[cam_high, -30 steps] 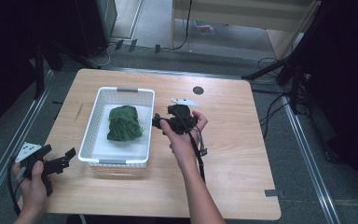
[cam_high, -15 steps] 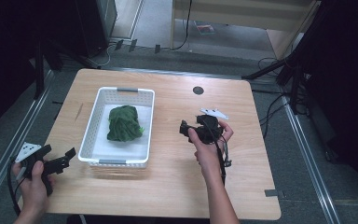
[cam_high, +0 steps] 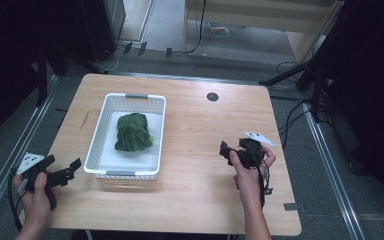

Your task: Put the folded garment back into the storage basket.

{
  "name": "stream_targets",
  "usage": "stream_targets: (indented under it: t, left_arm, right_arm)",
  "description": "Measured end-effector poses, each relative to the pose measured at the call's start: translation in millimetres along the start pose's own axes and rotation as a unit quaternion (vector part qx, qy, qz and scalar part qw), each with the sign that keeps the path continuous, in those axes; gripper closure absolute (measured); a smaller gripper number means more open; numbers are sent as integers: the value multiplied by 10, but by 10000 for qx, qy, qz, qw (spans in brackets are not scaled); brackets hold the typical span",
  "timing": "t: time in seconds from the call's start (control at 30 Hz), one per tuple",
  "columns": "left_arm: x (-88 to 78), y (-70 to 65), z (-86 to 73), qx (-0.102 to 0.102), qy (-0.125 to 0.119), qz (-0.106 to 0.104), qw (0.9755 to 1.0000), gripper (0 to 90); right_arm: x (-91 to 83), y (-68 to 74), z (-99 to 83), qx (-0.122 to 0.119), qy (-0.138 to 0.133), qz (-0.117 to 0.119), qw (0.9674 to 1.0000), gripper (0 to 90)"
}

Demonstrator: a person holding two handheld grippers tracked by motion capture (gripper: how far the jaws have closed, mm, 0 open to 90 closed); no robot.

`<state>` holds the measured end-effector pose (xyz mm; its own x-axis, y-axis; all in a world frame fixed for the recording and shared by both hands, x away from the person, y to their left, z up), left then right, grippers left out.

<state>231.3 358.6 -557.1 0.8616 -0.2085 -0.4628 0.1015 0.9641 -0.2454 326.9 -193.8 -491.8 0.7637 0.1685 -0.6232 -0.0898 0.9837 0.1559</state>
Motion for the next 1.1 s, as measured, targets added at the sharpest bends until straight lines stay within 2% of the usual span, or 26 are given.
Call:
stream_targets:
  t: [0.33,0.63,0.9,0.97,1.03,1.1]
  left_arm:
    - [3,-9,-1,24,-2,27,10000,0]
    - [5,-13,-1,45,-4,40,10000,0]
    - [6,-17,0,76,16,50,10000,0]
    - [9,-21,1,78,6,59,10000,0]
    - [16,-24,3,106,10,77,9999,0]
    - [18,-28,5,123,32,99,9999,0]
  right_arm:
    - [-104,-461,-241,96,-102,-143,9998,81]
    - [-165,-837,-499,74,-74,-285,9995,81]
    - [-318,-1145,-669,26,-163,-330,9993,81]
    - [-347,-1218,-715,64,-198,-331,9992,81]
    - [-355,-1279,-754,249,-237,-237,9991,80]
    - [-365,-1298,-751,283,-309,-200,9989,80]
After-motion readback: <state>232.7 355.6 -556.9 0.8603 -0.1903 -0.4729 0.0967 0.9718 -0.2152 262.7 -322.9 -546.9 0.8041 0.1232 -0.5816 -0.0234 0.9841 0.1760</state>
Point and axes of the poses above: each handheld gripper's, and its own axes: x roughly forward along the jaws, z roughly out of its top, y roughly to its left, the point moved 1 cm from there along x, roughly forward along the jaws, and after that the axes turned 1 degree about -x, right-handed, at the moved point
